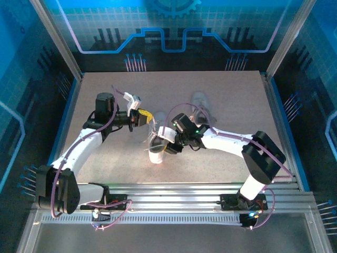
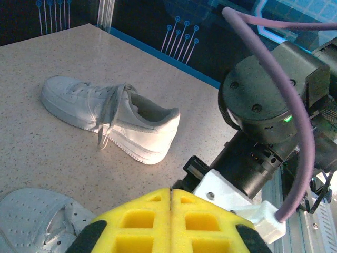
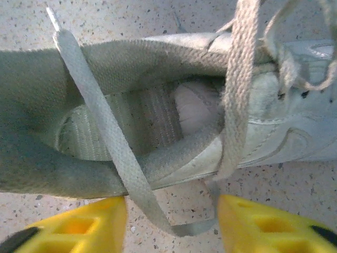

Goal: Tie the shoes

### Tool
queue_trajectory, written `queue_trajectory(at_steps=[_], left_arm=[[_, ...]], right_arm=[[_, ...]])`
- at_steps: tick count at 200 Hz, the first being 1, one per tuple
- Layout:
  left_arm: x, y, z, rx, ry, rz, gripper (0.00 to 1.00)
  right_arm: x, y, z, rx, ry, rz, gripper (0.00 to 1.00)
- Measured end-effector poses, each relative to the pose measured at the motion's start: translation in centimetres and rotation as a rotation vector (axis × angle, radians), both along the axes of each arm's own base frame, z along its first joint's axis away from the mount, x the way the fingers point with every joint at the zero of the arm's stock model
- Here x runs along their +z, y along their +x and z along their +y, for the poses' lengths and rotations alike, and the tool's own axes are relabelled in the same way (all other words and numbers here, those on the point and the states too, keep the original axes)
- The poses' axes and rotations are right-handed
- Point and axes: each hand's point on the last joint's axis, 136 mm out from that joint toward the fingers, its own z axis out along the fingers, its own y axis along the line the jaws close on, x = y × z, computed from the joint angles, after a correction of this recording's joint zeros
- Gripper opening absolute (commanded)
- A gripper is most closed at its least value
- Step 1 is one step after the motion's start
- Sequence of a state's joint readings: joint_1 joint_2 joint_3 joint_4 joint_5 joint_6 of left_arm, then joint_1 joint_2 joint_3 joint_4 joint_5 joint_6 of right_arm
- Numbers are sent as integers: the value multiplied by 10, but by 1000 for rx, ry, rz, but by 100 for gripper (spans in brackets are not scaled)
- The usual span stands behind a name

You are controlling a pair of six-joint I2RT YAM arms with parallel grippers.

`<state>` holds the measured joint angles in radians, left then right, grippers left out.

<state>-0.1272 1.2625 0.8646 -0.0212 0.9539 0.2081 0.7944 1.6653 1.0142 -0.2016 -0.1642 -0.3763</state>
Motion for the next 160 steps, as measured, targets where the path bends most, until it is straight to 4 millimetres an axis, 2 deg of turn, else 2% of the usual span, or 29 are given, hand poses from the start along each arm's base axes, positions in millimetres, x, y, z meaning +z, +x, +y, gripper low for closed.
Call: queue_trajectory(at_steps=[8, 28, 56, 108, 130, 160], left_arm=[[0, 0, 0, 1, 0, 0, 0], [0, 1, 1, 10, 5, -2, 0], [-2, 4, 2, 27, 14, -3, 0], [-5, 13, 7, 83, 37, 1, 0], [-7, 16, 9, 108, 44, 10, 0], [-8, 18, 11, 123, 50, 5, 0]], right_arm=[[-3, -1, 0, 3, -9, 6, 10], [-4, -3, 0, -4, -18, 11, 0], [10, -10, -11, -37, 5, -7, 0], [65, -29, -32, -143, 140, -7, 0], [73, -34, -50, -229, 172, 38, 0], [72, -21, -87, -433, 177, 137, 0]])
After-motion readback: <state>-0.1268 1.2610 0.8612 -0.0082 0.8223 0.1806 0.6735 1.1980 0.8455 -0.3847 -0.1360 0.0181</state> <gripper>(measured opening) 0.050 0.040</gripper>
